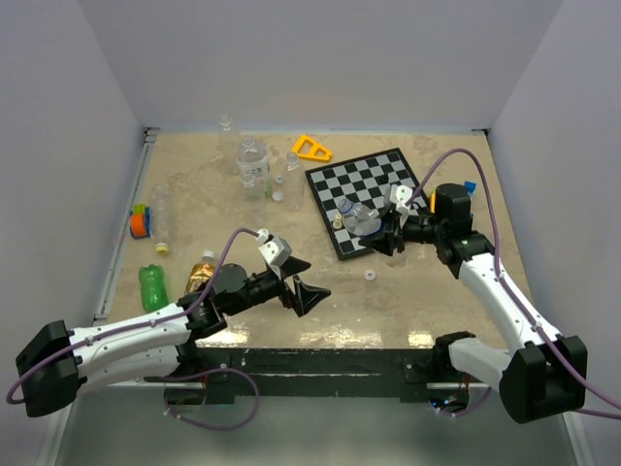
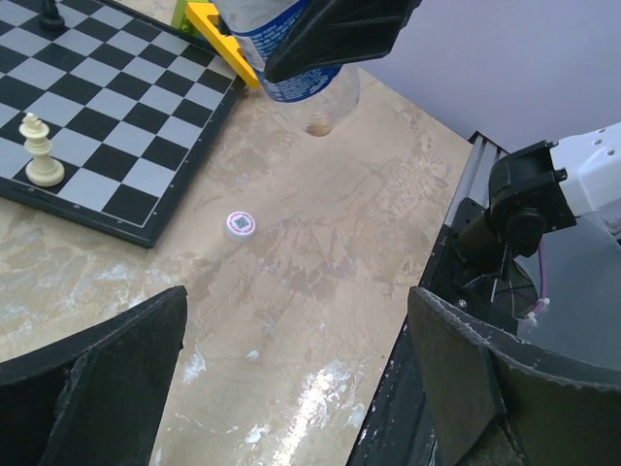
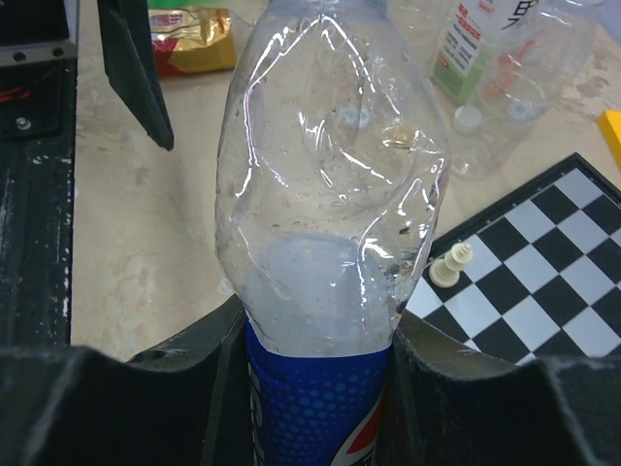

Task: Unscrew the bottle caps
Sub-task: Place the bottle cap at the center of the board, then place the plastic bottle at the center of the board.

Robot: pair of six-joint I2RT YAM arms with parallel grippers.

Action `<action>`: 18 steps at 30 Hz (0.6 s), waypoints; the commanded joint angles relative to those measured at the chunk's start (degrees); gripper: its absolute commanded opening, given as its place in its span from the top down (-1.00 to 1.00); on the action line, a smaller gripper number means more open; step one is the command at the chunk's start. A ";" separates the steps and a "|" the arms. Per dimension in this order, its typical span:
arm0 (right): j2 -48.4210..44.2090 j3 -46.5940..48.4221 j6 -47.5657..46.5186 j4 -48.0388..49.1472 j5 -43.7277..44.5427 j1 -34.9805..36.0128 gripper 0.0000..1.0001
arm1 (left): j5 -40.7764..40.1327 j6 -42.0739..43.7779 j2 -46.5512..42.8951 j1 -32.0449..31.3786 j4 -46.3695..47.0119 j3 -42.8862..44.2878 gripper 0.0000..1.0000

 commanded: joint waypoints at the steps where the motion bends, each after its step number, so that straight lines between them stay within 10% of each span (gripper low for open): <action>1: 0.67 2.25 4.85 4.90 -1.29 1.59 0.69 | 3.48 -0.39 3.67 -0.19 10.80 -0.55 -1.00; 18: -0.56 -3.37 27.69 21.42 -0.85 1.59 0.68 | 1.11 -2.51 18.79 -1.59 28.39 1.73 -0.99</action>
